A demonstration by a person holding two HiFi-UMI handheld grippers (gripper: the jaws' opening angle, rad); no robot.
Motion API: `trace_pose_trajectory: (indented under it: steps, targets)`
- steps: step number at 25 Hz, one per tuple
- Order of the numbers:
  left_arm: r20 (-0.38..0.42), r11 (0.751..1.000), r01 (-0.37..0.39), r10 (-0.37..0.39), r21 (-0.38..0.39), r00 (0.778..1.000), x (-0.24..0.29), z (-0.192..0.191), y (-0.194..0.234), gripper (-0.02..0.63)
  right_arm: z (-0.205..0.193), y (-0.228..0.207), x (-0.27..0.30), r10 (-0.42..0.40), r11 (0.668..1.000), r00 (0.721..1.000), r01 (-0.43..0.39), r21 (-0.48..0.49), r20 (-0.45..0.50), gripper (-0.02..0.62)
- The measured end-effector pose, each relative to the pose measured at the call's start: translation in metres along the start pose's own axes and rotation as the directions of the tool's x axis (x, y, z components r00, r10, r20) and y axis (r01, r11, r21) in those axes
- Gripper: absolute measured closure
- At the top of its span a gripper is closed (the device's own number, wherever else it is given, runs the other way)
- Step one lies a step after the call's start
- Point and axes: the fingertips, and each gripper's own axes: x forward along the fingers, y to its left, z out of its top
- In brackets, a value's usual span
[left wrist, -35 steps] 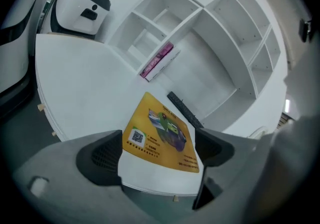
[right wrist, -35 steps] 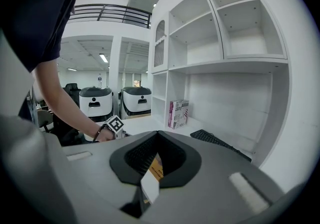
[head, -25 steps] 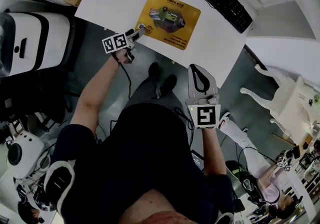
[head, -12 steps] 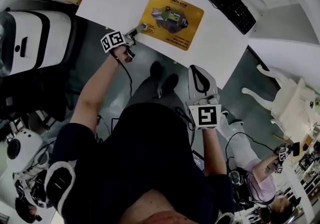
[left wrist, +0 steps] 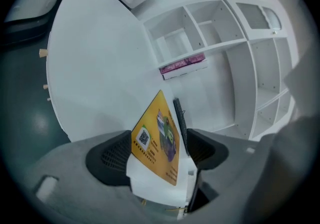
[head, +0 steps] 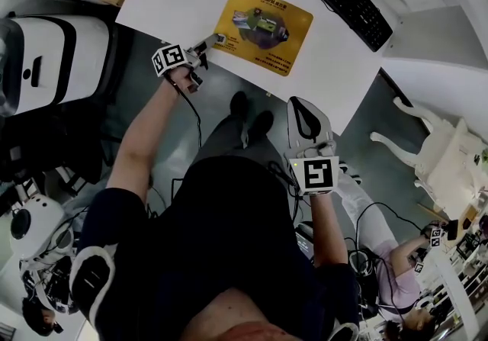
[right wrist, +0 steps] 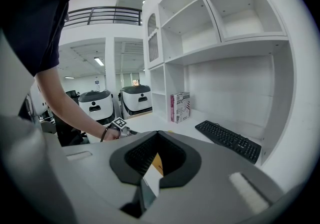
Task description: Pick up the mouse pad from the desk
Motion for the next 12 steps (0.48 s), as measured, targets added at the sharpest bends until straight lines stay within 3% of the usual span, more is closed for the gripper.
trace_pose_trajectory:
  steps: [4,12]
  targets:
    - [-0.114,0.997,-0.027,0.036,0.076,0.993,-0.008,-0.011,0.003,0.258,0.003,-0.003,-0.001,-0.013,1.0,1.0,0.013,0.005,-0.012,0.595]
    - [-0.169,0.992,0.002,0.02,0.129,0.985,0.015,-0.017,-0.012,0.285,0.003,-0.001,-0.006,-0.015,1.0,1.0,0.015,0.007,-0.015,0.595]
